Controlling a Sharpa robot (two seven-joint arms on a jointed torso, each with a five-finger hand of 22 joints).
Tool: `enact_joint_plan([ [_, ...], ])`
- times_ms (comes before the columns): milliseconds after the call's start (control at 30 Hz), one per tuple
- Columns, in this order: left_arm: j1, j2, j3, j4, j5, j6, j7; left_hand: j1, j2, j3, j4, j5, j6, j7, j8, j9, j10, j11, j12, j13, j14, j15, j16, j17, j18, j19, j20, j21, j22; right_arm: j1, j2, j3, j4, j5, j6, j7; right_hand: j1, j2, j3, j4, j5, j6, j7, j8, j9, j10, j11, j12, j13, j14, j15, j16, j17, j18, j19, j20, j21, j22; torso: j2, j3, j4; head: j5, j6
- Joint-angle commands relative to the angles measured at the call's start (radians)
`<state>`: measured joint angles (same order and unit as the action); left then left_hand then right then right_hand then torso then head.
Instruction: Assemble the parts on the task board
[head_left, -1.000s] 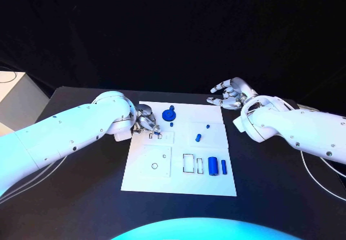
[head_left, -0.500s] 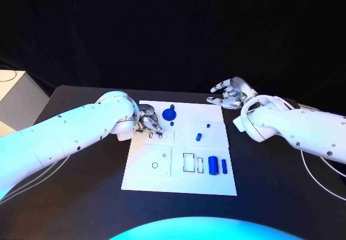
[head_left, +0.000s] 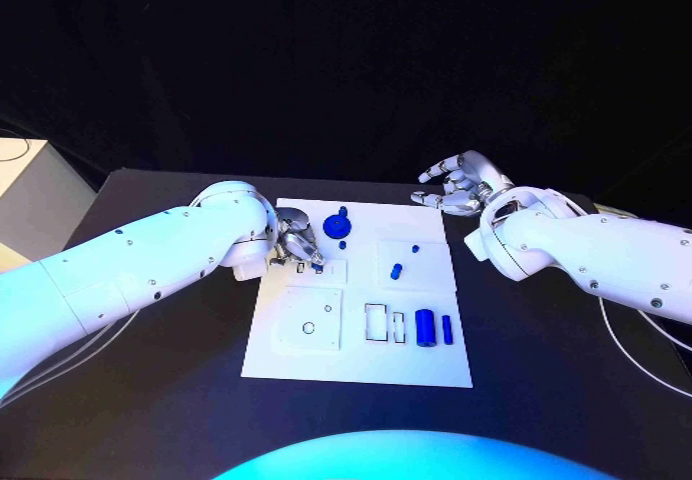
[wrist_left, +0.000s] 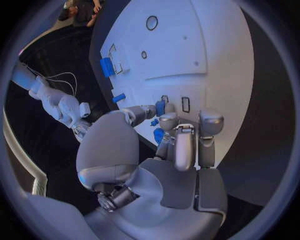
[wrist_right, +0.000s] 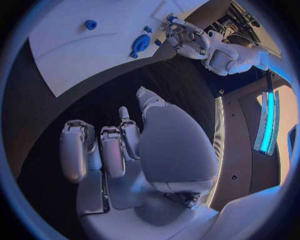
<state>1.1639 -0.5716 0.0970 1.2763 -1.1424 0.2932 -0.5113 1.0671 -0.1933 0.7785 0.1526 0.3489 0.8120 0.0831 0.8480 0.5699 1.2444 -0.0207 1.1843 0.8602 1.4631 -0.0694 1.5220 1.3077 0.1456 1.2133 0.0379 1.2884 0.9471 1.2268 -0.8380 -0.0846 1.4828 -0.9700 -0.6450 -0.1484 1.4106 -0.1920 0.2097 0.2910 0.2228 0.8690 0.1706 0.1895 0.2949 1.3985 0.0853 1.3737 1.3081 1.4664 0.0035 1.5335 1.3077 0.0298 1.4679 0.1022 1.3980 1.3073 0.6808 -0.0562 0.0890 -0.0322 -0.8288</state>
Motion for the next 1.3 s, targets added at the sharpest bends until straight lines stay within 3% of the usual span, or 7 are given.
enact_joint_plan([
  [33,0.000,0.000,0.000,0.003,-0.011,0.048,0.000,0.002,0.009,0.162,-0.164,0.004,0.038,-0.032,0.003,0.159,0.007,-0.001,0.000,-0.001,0.072,-0.007,0.004,0.145,-0.020,0.006,0.000,0.004,0.001,-0.001,0.000,0.000,0.002,-0.004,0.015,0.001,-0.009,0.000,-0.003,-0.002,0.005,-0.004,0.000,0.003,0.001,-0.003,0.000,0.002,0.091,0.082,0.005,-0.004,0.188,0.014,0.026,0.008,-0.003,0.142,-0.001,0.0005,0.0009,-0.001,-0.003],
  [700,-0.002,-0.004,0.000,0.010,-0.026,0.063,-0.002,0.002,0.010,0.163,-0.165,0.006,0.039,-0.033,0.004,0.160,0.009,-0.002,0.002,0.003,0.072,-0.008,0.003,0.144,-0.020,0.006,-0.001,0.004,0.001,-0.001,0.003,0.000,-0.001,-0.005,0.018,0.001,-0.009,0.000,-0.003,-0.002,0.005,-0.004,0.000,0.003,0.001,-0.003,0.000,0.002,0.091,0.082,0.005,-0.004,0.188,0.014,0.026,0.008,-0.003,0.142,-0.001,0.0013,0.0009,0.003,-0.005],
  [1100,-0.004,0.012,0.000,-0.005,-0.022,0.056,-0.001,0.000,0.011,0.163,-0.165,0.007,0.040,-0.034,0.004,0.161,0.011,-0.003,0.003,0.005,0.073,-0.009,0.004,0.147,-0.020,0.007,-0.002,0.005,0.003,-0.001,0.004,0.000,-0.001,-0.005,0.019,0.001,-0.010,0.000,-0.003,-0.002,0.006,-0.004,0.000,0.005,0.002,-0.003,0.000,0.002,0.090,0.082,0.005,-0.005,0.187,0.014,0.026,0.008,-0.004,0.142,0.001,0.0015,0.0003,0.004,-0.008],
  [1300,-0.006,0.018,-0.001,-0.009,-0.012,0.069,0.000,-0.025,0.020,0.154,-0.147,0.004,0.056,-0.044,0.016,0.173,0.031,-0.010,0.016,0.024,0.079,-0.014,0.011,0.165,-0.025,0.023,-0.007,0.015,0.026,-0.001,0.004,0.000,-0.001,-0.005,0.018,0.002,-0.010,0.000,-0.003,-0.002,0.006,-0.004,0.000,0.005,0.002,-0.004,0.000,0.001,0.090,0.082,0.005,-0.006,0.185,0.014,0.025,0.008,-0.005,0.141,0.000,0.0018,0.0007,0.003,-0.012],
])
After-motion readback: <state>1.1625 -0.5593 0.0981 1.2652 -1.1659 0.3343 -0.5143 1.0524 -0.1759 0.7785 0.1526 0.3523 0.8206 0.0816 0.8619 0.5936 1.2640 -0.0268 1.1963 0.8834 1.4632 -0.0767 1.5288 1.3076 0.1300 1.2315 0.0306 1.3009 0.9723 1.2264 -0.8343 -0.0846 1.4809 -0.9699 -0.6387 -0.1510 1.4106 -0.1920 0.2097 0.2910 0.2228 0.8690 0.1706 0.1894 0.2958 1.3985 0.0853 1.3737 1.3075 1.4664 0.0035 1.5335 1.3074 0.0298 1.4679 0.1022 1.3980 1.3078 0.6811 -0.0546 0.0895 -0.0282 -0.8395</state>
